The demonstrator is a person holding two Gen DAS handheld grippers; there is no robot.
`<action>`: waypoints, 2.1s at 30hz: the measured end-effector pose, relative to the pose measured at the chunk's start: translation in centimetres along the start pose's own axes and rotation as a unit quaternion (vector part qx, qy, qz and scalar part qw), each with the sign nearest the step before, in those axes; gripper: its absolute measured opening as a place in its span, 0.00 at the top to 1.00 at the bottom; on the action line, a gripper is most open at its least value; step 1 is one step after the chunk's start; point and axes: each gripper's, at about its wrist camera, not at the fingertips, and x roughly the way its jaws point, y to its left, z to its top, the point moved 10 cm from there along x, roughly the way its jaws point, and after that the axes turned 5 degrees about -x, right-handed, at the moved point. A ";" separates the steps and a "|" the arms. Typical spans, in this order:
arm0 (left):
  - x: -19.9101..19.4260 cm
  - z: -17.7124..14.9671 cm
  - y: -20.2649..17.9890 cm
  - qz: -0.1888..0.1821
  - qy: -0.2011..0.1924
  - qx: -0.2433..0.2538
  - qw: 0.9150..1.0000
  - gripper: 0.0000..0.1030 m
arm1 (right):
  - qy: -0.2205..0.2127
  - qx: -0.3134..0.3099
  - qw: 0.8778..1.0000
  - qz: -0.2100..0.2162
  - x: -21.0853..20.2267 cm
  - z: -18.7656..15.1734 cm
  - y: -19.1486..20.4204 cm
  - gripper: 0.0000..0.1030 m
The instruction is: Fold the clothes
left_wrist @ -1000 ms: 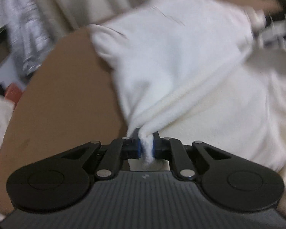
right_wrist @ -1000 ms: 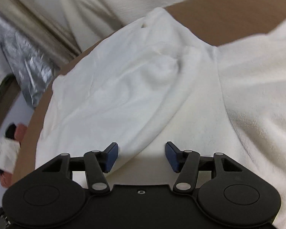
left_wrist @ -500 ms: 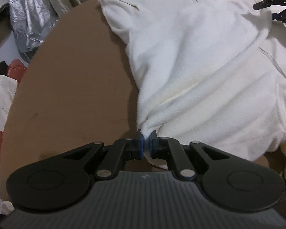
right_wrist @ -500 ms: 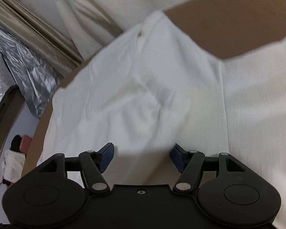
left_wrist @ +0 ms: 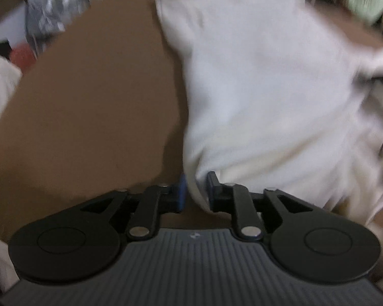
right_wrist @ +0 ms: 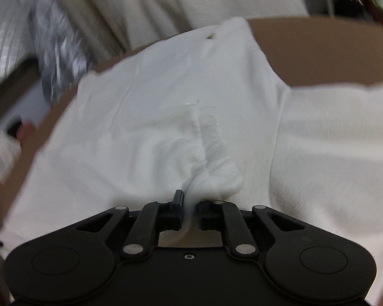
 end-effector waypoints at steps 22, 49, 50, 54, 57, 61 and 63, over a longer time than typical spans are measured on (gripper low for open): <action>18.7 10.5 -3.6 -0.027 -0.040 -0.009 0.999 0.90 | 0.019 0.051 0.996 0.066 1.4 0.4 -1.2 0.77; 14.9 12.1 3.4 -0.004 -0.102 -0.145 0.984 0.95 | -0.081 -0.043 0.996 0.002 -0.1 3.9 1.4 0.77; 15.4 11.8 3.7 -0.004 -0.093 -0.149 0.984 0.95 | -0.073 -0.065 0.995 -0.015 0.5 3.8 1.8 0.76; 18.4 10.7 4.1 0.011 -0.040 -0.157 0.987 0.91 | -0.031 -0.114 0.988 -0.101 2.2 3.1 2.0 0.56; 17.3 11.1 4.6 0.022 -0.056 -0.182 0.981 0.78 | -0.038 -0.094 0.983 -0.152 1.0 2.8 1.7 0.34; 13.0 12.0 6.3 0.053 -0.135 -0.245 0.959 0.71 | -0.047 -0.071 0.982 -0.166 -0.6 1.3 2.3 0.34; 12.2 12.0 5.2 0.035 -0.126 -0.214 0.968 0.68 | -0.050 -0.085 0.983 -0.154 -1.3 0.7 3.8 0.34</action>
